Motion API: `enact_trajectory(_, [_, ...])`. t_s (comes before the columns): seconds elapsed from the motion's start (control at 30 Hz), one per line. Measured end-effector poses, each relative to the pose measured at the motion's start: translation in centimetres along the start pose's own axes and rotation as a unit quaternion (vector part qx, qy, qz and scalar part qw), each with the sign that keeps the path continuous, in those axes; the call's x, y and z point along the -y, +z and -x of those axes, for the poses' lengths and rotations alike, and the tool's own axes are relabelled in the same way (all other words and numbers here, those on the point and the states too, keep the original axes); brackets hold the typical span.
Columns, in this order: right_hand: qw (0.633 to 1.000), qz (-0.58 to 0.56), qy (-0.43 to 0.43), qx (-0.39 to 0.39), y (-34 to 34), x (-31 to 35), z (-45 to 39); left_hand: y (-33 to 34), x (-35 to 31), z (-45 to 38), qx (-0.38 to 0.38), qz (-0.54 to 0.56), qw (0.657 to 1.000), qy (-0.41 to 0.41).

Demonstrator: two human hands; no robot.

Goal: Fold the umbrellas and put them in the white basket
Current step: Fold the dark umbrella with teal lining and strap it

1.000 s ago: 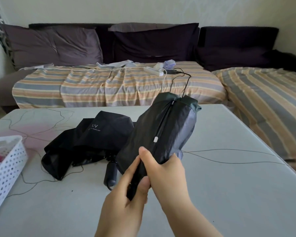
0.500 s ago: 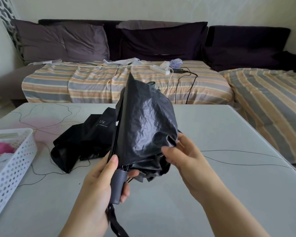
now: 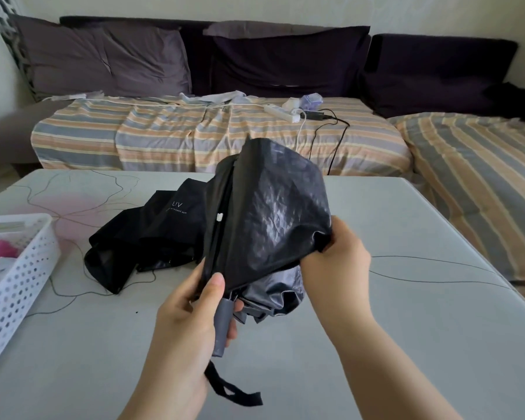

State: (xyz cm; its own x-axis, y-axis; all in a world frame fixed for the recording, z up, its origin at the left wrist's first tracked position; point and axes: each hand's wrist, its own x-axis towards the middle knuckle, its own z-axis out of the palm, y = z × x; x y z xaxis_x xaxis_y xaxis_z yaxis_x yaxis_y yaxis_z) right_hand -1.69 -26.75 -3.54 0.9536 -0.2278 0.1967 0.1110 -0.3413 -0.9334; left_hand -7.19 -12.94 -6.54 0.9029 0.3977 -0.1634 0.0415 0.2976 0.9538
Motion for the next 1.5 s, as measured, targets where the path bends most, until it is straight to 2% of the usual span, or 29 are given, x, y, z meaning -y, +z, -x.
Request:
enact_trajectory(0.13, [0.993, 0.064, -0.100, -0.023, 0.0, 0.8, 1.7, -0.2, -0.1, -0.5, -0.064, 0.025, 0.998, 0.010])
enact_trajectory(0.27, [0.994, 0.083, -0.064, 0.010, 0.0, 0.8, 1.3, -0.3, -0.4, -0.4, -0.077, 0.014, 0.996, 0.029])
enact_trajectory(0.33, [0.981, 0.145, -0.127, -0.003, -0.2, 0.7, 1.2, -0.2, -0.5, -0.1, -0.080, 0.005, 0.996, 0.041])
enact_trajectory(0.43, [0.966, 0.131, -0.223, -0.030, 0.0, 0.9, 2.5, -0.3, -0.7, -0.1, -0.092, 0.011, 0.995, 0.046])
enact_trajectory(0.53, [0.987, 0.053, -0.153, -0.001, -0.1, 1.2, 2.8, -0.5, -0.8, -0.1, -0.089, 0.013, 0.995, 0.041])
enact_trajectory(0.67, [0.994, 0.070, -0.002, 0.089, -0.5, 1.7, 1.5, -0.8, -1.4, 0.2, -0.069, 0.001, 0.997, 0.047])
enact_trajectory(0.83, [0.997, -0.015, -0.049, 0.053, -1.3, 3.9, 2.4, -1.0, -2.8, 1.6, -0.073, -0.004, 0.995, 0.068])
enact_trajectory(1.0, [0.995, -0.059, -0.047, 0.058, -1.9, 5.5, 3.6, -0.9, -4.5, 3.4, -0.084, 0.001, 0.990, 0.115])
enact_trajectory(1.2, [0.979, -0.161, -0.125, 0.026, -3.1, 7.7, 5.0, 0.2, -7.2, 4.3, -0.080, -0.006, 0.985, 0.154])
enact_trajectory(1.27, [0.965, -0.239, -0.099, 0.029, -3.0, 8.0, 4.9, 0.5, -7.8, 4.4, -0.079, -0.017, 0.981, 0.176])
enact_trajectory(1.33, [0.957, -0.286, -0.031, 0.026, -2.7, 7.6, 4.5, 0.6, -7.8, 4.2, -0.084, -0.049, 0.975, 0.202])
enact_trajectory(1.4, [0.963, -0.266, 0.008, 0.031, -2.3, 6.6, 3.7, 0.6, -7.1, 3.9, -0.098, -0.059, 0.970, 0.213])
enact_trajectory(1.5, [0.959, -0.277, 0.016, 0.048, -1.5, 5.5, 3.1, 0.5, -5.5, 3.4, -0.131, -0.058, 0.970, 0.198])
